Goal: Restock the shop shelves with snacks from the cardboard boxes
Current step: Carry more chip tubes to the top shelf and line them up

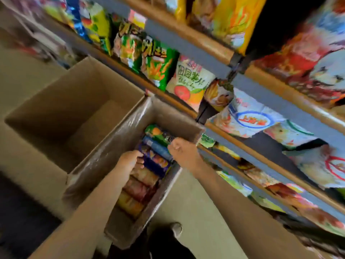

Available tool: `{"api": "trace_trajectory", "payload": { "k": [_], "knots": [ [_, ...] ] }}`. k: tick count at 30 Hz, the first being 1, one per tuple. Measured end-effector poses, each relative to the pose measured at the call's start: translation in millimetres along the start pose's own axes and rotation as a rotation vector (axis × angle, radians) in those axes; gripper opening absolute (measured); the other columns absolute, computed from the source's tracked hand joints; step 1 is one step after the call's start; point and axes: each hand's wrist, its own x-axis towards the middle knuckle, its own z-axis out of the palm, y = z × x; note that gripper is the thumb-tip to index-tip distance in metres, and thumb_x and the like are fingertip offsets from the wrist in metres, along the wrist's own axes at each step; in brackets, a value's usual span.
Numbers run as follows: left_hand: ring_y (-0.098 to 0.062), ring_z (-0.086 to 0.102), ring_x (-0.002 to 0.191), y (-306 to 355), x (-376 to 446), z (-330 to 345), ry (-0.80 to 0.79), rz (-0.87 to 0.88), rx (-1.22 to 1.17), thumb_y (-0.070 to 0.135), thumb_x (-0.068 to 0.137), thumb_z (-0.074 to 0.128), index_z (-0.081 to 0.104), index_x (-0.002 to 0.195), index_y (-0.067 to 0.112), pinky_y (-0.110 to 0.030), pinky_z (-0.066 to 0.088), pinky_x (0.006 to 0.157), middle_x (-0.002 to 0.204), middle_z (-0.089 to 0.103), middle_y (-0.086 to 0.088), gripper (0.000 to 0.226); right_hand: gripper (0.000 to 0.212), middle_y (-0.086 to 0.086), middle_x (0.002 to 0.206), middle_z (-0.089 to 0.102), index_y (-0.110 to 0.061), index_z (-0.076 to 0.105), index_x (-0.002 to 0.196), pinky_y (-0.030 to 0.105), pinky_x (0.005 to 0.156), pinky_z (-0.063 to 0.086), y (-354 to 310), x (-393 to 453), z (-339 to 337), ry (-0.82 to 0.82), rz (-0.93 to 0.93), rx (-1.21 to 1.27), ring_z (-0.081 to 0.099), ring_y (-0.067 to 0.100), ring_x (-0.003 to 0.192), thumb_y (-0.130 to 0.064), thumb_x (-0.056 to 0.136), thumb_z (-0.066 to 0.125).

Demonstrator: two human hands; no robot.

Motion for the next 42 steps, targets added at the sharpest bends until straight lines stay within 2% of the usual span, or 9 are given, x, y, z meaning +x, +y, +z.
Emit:
{"api": "trace_trajectory", "payload": {
  "k": [4, 9, 14, 17, 21, 26, 33, 40, 42],
  "knots": [
    [-0.031, 0.067, 0.092, -56, 77, -22, -0.011, -0.164, -0.171, 0.036, 0.096, 0.06, 0.068, 0.116, 0.005, -0.039, 0.056, 0.077, 0.115, 0.068, -0.018, 0.038, 0.02, 0.019, 0.107, 0.068, -0.005, 0.062, 0.099, 0.034, 0.081, 0.042, 2, 69, 67, -0.116, 0.182, -0.081, 0.064, 0.033, 0.103, -0.024, 0.098, 0.055],
    [-0.03, 0.064, 0.093, -86, 117, -25, -0.013, -0.356, -0.349, 0.038, 0.098, 0.056, 0.061, 0.125, 0.01, -0.036, 0.051, 0.085, 0.103, 0.065, -0.013, 0.039, 0.033, 0.019, 0.114, 0.067, -0.005, 0.066, 0.11, 0.031, 0.078, 0.041, 35, 142, 131, -0.268, 0.384, -0.152, 0.062, 0.033, 0.111, -0.034, 0.099, 0.053],
    [-0.033, 0.041, 0.138, -86, 121, -34, 0.264, -0.405, -0.076, 0.033, 0.108, 0.033, 0.04, 0.147, 0.007, -0.037, 0.031, 0.112, 0.15, 0.043, -0.019, 0.048, 0.052, 0.009, 0.132, 0.057, -0.008, 0.059, 0.129, 0.035, 0.094, 0.046, 47, 157, 196, -0.565, 0.397, -0.221, 0.055, 0.029, 0.121, -0.047, 0.094, 0.06],
    [-0.032, 0.057, 0.121, -99, 133, -33, 0.299, -0.419, -0.131, 0.047, 0.087, 0.059, 0.061, 0.131, 0.017, -0.044, 0.044, 0.106, 0.136, 0.058, -0.014, 0.053, 0.095, 0.01, 0.133, 0.055, -0.015, 0.053, 0.135, 0.042, 0.101, 0.048, 46, 151, 228, -0.536, 0.442, -0.171, 0.055, 0.031, 0.123, -0.083, 0.068, 0.059],
    [-0.029, 0.072, 0.087, -204, 239, -7, 0.244, -0.485, -0.434, 0.075, 0.045, 0.07, 0.071, 0.104, 0.032, -0.05, 0.056, 0.085, 0.102, 0.075, -0.001, 0.072, 0.106, 0.014, 0.145, 0.043, -0.015, 0.041, 0.146, 0.045, 0.105, 0.045, 53, 161, 234, -0.613, 0.48, -0.243, 0.047, 0.033, 0.132, -0.077, 0.065, 0.07],
    [-0.033, 0.072, 0.088, -130, 176, -17, 0.102, -0.507, -0.643, 0.054, 0.054, 0.073, 0.071, 0.109, 0.025, -0.051, 0.057, 0.085, 0.1, 0.075, -0.008, 0.063, 0.074, -0.002, 0.118, 0.06, -0.026, 0.052, 0.136, 0.033, 0.086, 0.052, 55, 165, 222, -0.732, 0.591, 0.0, 0.061, 0.018, 0.101, -0.058, 0.073, 0.075],
    [-0.022, 0.057, 0.08, -109, 122, -14, -0.005, -0.57, -0.618, 0.031, 0.092, 0.063, 0.058, 0.09, 0.016, -0.034, 0.046, 0.075, 0.09, 0.06, -0.008, 0.016, 0.093, 0.007, 0.118, 0.069, -0.023, 0.052, 0.135, 0.049, 0.098, 0.05, 66, 152, 210, -0.72, 0.724, 0.249, 0.068, 0.027, 0.105, -0.067, 0.058, 0.08],
    [-0.032, 0.065, 0.104, -106, 109, -3, -0.038, -0.458, -0.563, 0.073, 0.06, 0.076, 0.04, 0.141, 0.032, -0.055, 0.051, 0.094, 0.126, 0.062, -0.008, 0.098, 0.069, 0.009, 0.11, 0.073, -0.021, 0.057, 0.126, 0.044, 0.094, 0.053, 46, 143, 166, -0.559, 0.744, 0.403, 0.071, 0.027, 0.099, -0.061, 0.072, 0.076],
    [-0.031, 0.065, 0.105, -89, 93, -7, -0.069, -0.394, -0.525, 0.074, 0.067, 0.072, 0.036, 0.141, 0.037, -0.053, 0.053, 0.093, 0.129, 0.06, -0.006, 0.091, 0.062, 0.01, 0.103, 0.075, -0.02, 0.061, 0.123, 0.044, 0.089, 0.056, 39, 134, 149, -0.462, 0.775, 0.528, 0.073, 0.028, 0.093, -0.058, 0.075, 0.076]
  ]
}}
